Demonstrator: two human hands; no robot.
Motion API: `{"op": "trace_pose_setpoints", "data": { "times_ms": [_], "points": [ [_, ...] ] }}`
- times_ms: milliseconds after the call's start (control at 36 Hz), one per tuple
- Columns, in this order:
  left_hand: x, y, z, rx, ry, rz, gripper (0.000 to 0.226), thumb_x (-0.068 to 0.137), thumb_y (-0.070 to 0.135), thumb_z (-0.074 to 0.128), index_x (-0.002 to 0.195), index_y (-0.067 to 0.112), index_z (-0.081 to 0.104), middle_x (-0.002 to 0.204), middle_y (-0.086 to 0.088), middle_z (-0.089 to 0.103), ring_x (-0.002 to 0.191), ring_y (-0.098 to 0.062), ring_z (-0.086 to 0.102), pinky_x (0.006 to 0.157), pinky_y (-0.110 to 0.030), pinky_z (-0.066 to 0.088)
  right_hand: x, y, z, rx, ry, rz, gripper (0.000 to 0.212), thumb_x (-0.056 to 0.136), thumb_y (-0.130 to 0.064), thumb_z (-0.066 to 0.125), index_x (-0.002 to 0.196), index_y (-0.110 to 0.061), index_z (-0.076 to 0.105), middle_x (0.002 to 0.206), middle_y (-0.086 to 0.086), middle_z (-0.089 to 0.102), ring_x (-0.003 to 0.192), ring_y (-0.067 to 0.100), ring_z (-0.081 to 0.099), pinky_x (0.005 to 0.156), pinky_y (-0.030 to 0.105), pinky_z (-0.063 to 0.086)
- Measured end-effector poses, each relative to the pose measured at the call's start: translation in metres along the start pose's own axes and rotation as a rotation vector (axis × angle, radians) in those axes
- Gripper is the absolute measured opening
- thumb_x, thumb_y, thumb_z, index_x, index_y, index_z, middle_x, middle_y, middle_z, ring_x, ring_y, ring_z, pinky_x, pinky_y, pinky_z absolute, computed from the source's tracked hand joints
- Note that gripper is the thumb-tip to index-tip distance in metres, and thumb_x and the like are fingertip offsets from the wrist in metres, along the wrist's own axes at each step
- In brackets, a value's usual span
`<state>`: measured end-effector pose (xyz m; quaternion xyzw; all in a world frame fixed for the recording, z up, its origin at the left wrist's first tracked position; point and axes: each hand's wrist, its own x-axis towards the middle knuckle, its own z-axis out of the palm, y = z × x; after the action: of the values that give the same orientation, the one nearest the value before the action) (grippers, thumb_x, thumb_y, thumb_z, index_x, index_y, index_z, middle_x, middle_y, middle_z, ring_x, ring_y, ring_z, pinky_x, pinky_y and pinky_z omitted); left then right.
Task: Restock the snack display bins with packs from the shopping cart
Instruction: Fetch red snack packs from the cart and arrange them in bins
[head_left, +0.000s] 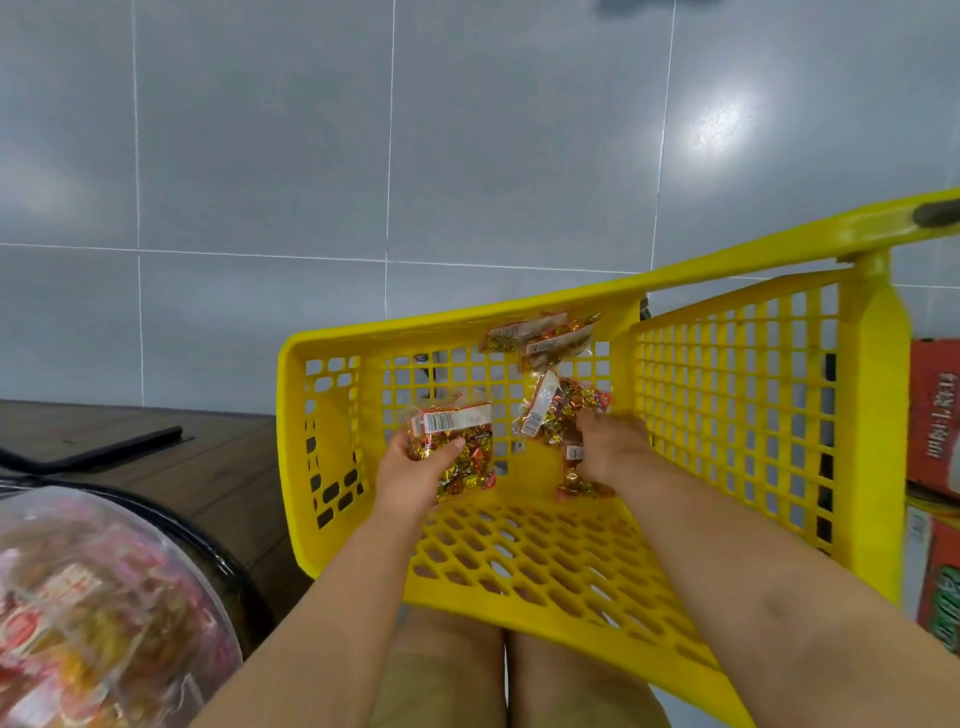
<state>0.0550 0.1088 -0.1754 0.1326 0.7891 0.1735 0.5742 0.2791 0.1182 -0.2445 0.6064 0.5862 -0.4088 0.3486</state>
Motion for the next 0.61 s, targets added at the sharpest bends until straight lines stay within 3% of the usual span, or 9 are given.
{"op": "trace_pose_setpoints", "data": {
  "times_ms": [111,194,306,389,500,611],
  "points": [
    [-0.003,-0.001,0.004,-0.013,0.007,-0.003,0.030,0.080,0.012,0.077,0.089,0.032,0.056,0.078,0.021,0.059,0.054,0.015,0.059,0.039,-0.006,0.040,0.000,-0.003,-0.011,-0.130,-0.175,-0.086,0.044,0.082,-0.036,0.069,0.122,-0.023,0.056,0.124,0.003,0.055,0.116,0.022,0.053,0.089,0.031,0.044],
    [-0.013,0.008,0.004,-0.070,0.023,-0.021,0.030,0.080,0.016,0.077,0.091,0.034,0.056,0.083,0.019,0.062,0.066,0.006,0.062,0.047,-0.015,0.046,-0.013,-0.003,-0.022,-0.061,-0.169,-0.118,0.040,0.083,-0.035,0.069,0.121,-0.024,0.061,0.123,0.003,0.058,0.114,0.022,0.054,0.087,0.029,0.046],
    [-0.036,0.029,-0.001,-0.150,0.044,0.002,0.033,0.080,0.015,0.077,0.102,0.029,0.058,0.092,0.007,0.067,0.077,-0.003,0.063,0.059,-0.022,0.049,-0.047,0.000,-0.043,0.249,0.014,-0.107,0.029,0.086,-0.030,0.065,0.113,-0.018,0.062,0.117,0.007,0.062,0.106,0.024,0.056,0.075,0.026,0.042],
    [-0.060,0.050,-0.011,-0.164,0.044,0.066,0.037,0.079,0.013,0.077,0.108,0.025,0.057,0.092,0.006,0.066,0.079,-0.005,0.062,0.064,-0.024,0.049,-0.079,-0.002,-0.066,0.557,0.137,-0.094,0.033,0.085,-0.027,0.068,0.116,-0.018,0.063,0.119,0.004,0.063,0.108,0.023,0.057,0.080,0.025,0.042],
    [-0.097,0.072,-0.034,-0.190,0.065,0.156,0.036,0.079,0.016,0.077,0.108,0.029,0.060,0.094,0.006,0.066,0.084,-0.008,0.062,0.067,-0.026,0.050,-0.122,-0.012,-0.096,0.937,0.192,-0.046,0.028,0.082,-0.024,0.072,0.108,-0.014,0.067,0.107,0.006,0.068,0.099,0.022,0.062,0.083,0.030,0.047],
    [-0.134,0.084,-0.059,-0.318,0.116,0.178,0.041,0.082,0.015,0.075,0.120,0.020,0.061,0.110,-0.004,0.067,0.100,-0.023,0.064,0.085,-0.043,0.054,-0.155,-0.030,-0.131,1.078,0.142,-0.072,0.028,0.082,-0.012,0.071,0.109,-0.006,0.066,0.109,0.014,0.068,0.101,0.029,0.064,0.088,0.038,0.051]
  ]
}}
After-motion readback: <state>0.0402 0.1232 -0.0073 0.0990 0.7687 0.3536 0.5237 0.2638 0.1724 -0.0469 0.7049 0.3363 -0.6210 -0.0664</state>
